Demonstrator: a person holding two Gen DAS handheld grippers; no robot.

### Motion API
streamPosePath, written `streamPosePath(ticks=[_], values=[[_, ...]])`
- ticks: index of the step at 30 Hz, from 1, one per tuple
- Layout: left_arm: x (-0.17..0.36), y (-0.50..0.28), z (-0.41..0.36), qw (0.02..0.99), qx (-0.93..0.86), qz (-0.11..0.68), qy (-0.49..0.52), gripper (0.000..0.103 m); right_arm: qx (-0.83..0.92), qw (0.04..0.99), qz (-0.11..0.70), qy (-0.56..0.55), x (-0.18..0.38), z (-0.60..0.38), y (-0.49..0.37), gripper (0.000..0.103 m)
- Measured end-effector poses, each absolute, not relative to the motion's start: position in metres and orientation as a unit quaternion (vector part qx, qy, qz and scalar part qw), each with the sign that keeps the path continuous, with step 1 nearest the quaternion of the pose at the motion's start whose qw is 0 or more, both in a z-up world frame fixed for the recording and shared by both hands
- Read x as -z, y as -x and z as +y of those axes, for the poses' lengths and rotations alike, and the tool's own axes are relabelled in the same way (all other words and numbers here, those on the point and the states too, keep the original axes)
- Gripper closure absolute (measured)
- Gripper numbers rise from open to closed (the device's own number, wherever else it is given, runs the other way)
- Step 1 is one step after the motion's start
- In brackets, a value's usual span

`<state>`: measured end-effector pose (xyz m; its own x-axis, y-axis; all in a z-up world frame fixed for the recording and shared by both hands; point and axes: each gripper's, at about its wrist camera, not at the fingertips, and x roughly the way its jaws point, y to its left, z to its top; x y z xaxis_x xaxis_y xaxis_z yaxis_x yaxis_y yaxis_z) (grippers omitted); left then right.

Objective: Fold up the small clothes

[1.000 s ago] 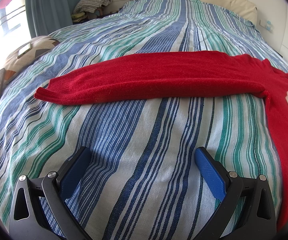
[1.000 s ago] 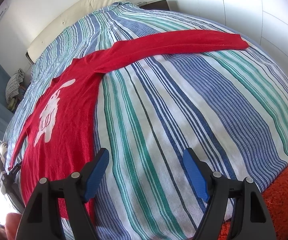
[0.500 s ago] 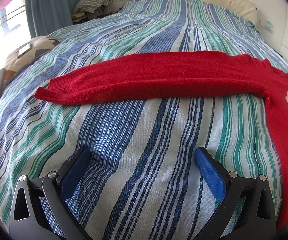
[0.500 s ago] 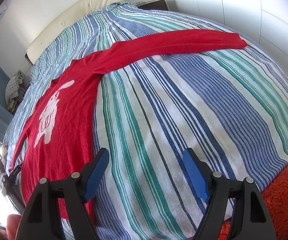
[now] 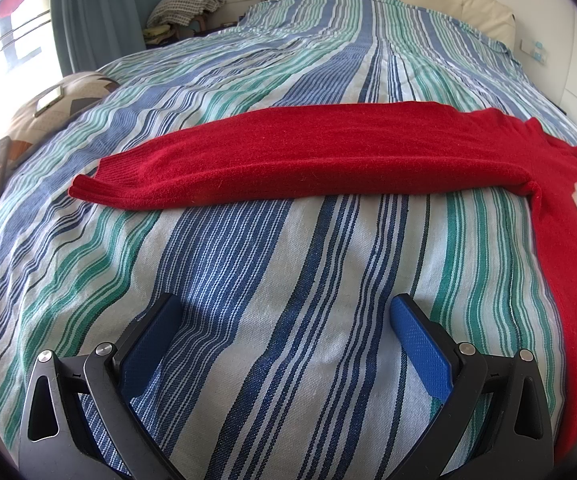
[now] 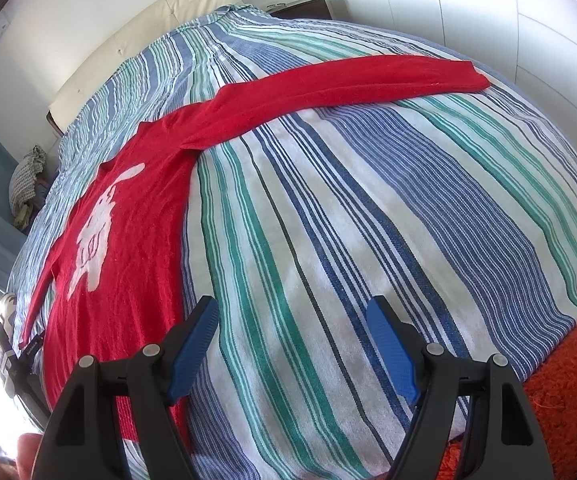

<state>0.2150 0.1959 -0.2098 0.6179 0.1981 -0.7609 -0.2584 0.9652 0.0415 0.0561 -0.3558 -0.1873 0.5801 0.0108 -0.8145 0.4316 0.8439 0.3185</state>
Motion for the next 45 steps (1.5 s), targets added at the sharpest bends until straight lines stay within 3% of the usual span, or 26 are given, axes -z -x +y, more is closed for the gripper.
streamPosePath(ticks=[45], values=[[0.2098,-0.2150,0.1955,0.899,-0.127,0.418,0.036,0.000,0.120,0.852,0.446,-0.247,0.1887,-0.3545,-0.0586,0.027]])
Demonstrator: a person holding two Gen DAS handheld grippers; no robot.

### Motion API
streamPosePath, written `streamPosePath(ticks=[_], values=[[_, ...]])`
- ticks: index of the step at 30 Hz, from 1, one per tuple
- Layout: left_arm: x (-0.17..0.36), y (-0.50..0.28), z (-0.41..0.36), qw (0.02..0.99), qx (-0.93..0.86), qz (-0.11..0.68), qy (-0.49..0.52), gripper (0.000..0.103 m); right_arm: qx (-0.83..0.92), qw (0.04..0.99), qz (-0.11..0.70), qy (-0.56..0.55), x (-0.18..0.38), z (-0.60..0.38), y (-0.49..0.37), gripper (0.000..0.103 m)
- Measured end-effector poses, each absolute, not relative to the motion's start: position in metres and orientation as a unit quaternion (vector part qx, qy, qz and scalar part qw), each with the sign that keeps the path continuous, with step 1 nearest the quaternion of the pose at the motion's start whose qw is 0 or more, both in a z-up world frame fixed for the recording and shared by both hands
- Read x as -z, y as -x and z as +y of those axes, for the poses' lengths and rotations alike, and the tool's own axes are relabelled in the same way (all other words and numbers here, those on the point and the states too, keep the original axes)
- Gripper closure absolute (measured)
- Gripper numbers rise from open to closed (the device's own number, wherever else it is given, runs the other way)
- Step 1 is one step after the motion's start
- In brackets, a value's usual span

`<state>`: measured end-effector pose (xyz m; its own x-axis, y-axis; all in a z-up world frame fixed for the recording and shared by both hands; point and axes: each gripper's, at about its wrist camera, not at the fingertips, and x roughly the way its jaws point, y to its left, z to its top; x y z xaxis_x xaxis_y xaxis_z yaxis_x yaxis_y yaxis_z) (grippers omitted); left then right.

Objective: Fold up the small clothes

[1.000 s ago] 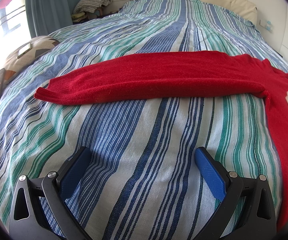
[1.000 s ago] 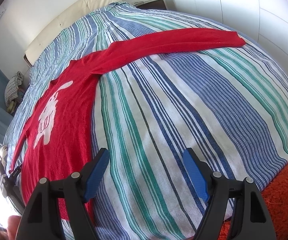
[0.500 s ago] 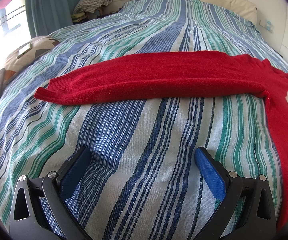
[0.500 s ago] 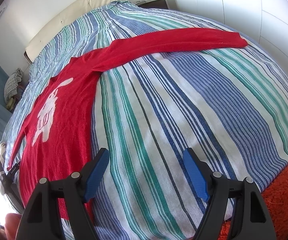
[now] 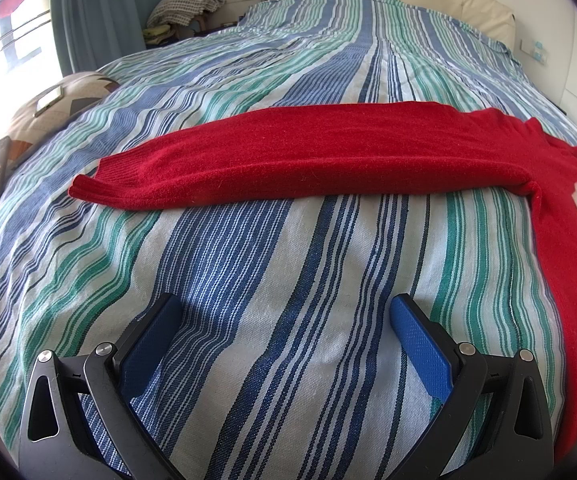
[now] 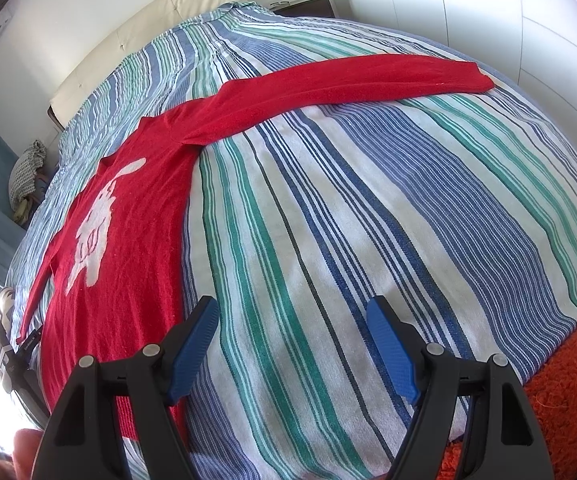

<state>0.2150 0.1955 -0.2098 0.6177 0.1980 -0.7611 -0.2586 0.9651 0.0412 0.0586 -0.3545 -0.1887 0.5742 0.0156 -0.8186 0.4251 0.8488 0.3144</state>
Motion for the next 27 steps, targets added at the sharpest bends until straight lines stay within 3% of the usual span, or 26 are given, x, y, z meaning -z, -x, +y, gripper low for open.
streamPosePath(ticks=[27], values=[[0.2099,-0.2151,0.1956,0.899,-0.127,0.418,0.036,0.000,0.121,0.849,0.443,-0.259,0.1892,-0.3567,-0.0560,0.027]])
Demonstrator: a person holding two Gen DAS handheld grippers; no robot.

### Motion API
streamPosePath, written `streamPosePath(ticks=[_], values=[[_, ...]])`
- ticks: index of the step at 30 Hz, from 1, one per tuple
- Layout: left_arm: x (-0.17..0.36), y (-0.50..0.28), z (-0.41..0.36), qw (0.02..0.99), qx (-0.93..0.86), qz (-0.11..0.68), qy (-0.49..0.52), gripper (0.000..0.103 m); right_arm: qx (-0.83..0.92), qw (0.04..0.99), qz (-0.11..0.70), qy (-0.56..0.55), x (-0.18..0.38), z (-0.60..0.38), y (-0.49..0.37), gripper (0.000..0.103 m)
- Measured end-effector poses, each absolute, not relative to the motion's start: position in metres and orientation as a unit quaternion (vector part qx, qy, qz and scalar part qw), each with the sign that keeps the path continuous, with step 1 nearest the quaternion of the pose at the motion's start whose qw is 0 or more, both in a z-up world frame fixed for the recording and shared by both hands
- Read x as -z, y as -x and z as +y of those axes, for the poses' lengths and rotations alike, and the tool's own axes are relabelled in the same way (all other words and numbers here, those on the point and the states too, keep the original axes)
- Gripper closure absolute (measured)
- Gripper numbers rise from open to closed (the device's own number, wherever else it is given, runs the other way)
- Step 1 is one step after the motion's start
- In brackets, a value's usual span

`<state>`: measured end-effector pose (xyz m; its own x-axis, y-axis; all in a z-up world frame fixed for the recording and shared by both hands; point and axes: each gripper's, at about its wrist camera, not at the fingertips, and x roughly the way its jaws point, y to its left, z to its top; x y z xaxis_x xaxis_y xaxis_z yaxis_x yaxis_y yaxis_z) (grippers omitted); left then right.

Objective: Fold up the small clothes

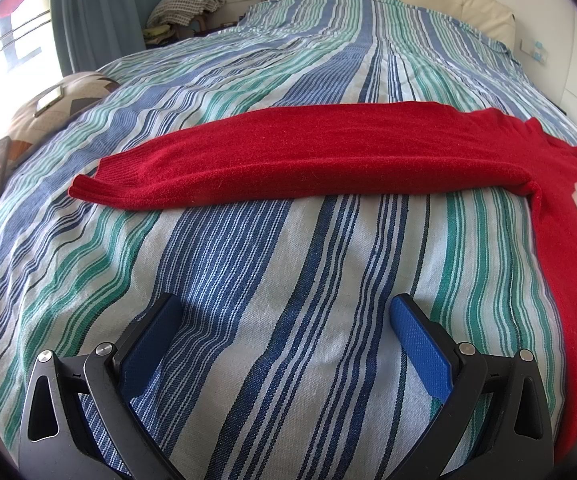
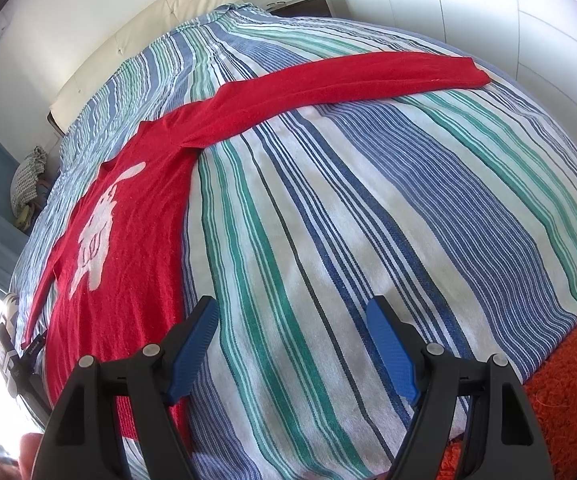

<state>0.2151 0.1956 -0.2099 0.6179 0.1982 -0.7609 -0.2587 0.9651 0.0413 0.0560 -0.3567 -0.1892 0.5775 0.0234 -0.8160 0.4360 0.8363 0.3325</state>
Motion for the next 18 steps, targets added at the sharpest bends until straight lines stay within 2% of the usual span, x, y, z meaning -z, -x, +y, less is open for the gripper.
streamPosePath(ticks=[18], values=[[0.2098,-0.2150,0.1959,0.899,-0.127,0.418,0.036,0.000,0.122,0.850,0.445,-0.254,0.1887,-0.3556,-0.0572,0.027]])
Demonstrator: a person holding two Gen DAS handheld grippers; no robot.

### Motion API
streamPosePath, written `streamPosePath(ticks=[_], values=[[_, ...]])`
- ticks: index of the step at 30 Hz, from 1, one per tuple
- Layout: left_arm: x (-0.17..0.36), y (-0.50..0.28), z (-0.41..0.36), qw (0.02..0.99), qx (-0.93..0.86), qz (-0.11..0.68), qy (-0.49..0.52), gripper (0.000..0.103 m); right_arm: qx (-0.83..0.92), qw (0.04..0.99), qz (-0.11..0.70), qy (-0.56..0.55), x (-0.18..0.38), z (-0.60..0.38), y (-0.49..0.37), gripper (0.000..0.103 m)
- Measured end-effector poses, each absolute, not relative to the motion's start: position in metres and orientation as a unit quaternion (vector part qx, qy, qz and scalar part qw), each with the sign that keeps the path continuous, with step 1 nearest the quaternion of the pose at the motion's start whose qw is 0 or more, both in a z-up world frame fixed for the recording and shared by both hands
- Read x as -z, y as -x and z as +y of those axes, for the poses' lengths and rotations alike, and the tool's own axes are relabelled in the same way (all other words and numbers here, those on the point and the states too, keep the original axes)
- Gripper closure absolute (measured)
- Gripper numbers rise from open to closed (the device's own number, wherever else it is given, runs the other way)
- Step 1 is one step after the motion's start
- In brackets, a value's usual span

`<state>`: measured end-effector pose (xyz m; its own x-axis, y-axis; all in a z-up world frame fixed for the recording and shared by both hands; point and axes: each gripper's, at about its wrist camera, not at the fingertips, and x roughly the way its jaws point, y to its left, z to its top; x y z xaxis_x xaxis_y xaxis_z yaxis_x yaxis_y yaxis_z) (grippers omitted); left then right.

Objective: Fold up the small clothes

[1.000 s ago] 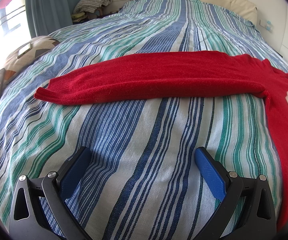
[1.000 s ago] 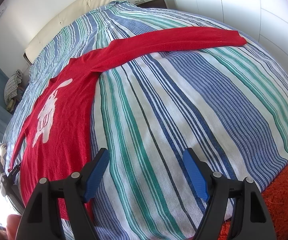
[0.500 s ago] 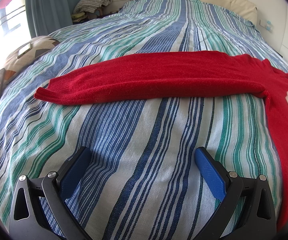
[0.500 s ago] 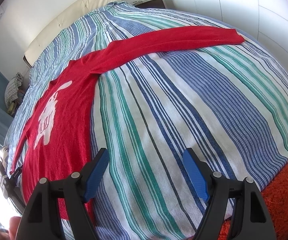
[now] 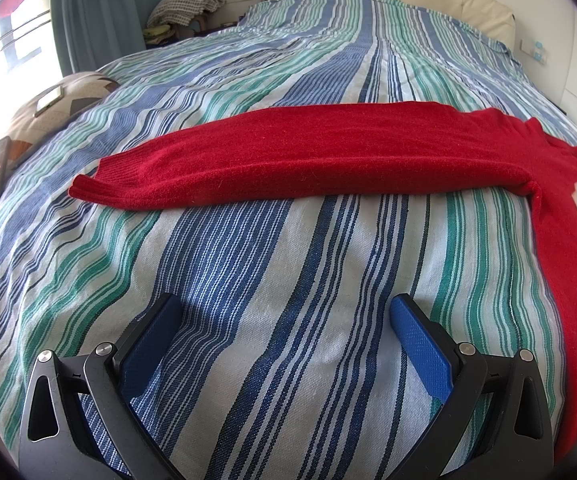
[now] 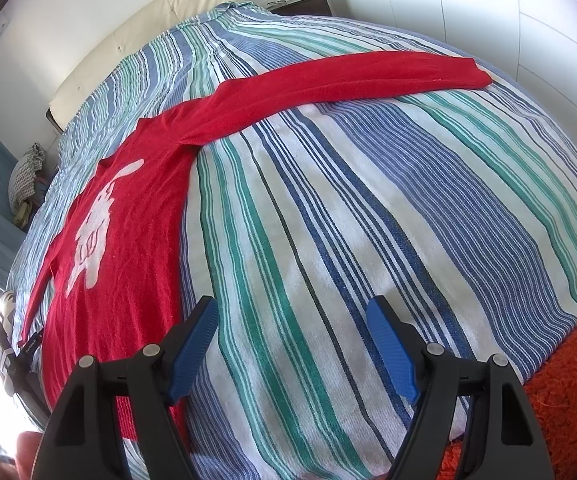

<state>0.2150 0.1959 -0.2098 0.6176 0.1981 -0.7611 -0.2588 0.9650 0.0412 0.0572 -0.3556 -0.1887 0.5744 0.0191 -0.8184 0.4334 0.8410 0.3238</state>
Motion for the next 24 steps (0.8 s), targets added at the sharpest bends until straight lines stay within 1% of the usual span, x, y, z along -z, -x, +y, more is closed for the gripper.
streamPosePath(ticks=[24], values=[[0.2098,-0.2151,0.1957,0.899,-0.127,0.418,0.036,0.000,0.124,0.849,0.447,-0.255,0.1914,-0.3550,-0.0585,0.027]])
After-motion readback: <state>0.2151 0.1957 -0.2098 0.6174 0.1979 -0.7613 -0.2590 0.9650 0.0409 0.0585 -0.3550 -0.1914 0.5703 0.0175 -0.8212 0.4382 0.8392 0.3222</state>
